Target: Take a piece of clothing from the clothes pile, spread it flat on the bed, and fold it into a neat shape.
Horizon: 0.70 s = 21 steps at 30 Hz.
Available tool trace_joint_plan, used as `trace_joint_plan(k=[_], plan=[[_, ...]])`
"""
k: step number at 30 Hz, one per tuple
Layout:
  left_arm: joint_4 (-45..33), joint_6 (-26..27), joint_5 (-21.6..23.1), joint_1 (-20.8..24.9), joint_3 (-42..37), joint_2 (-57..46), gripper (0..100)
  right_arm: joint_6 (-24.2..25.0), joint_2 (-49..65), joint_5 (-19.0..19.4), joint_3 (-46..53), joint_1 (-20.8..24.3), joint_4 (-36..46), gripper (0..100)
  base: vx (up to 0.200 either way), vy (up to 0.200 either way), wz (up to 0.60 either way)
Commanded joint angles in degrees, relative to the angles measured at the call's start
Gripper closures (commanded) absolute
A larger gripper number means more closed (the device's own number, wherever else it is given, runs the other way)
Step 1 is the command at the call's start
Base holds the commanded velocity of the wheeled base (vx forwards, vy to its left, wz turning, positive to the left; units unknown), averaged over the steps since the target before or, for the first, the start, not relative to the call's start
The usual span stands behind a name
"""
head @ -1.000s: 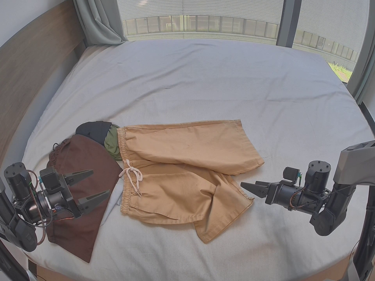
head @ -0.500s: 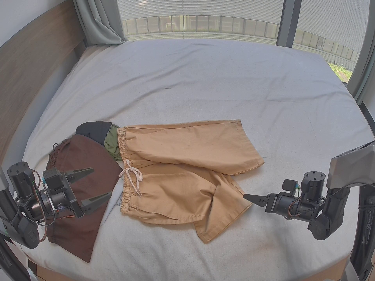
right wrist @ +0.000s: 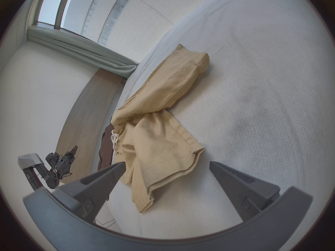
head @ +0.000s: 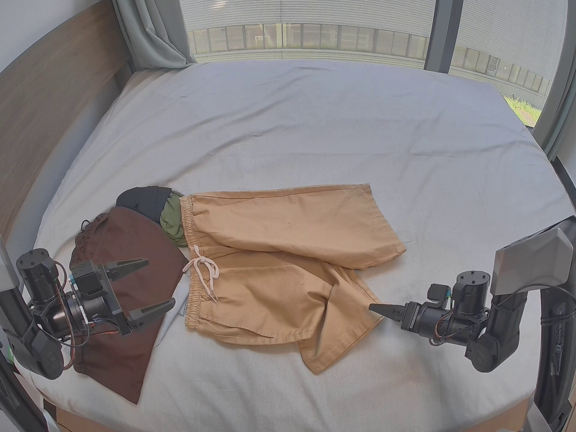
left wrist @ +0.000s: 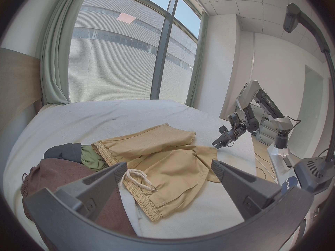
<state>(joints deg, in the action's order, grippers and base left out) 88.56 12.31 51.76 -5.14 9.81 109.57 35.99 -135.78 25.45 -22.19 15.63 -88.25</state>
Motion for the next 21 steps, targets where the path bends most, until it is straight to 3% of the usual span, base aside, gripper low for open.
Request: trace_joint_plan(k=[1,12,13,21], plan=[[0.03,-0.01,0.01,0.05,-0.23,0.12,0,1.19,-2.91,-0.23,-1.9,0.1,-0.08,0,0.0,0.0,0.0],[0.03,0.08,0.01,0.49,-0.5,0.21,0,6.82,-3.53,-1.02,-5.67,0.1,-0.08,0,0.0,0.0,0.0],[0.03,0.08,0.01,0.57,-0.5,0.21,0,6.9,-3.53,-1.37,-5.67,0.19,-0.08,100,0.0,0.0,0.0],[0.03,0.08,0.01,0.57,-0.67,0.29,0,6.99,-3.53,-2.87,-5.67,0.28,-0.08,100,0.0,0.0,0.0]])
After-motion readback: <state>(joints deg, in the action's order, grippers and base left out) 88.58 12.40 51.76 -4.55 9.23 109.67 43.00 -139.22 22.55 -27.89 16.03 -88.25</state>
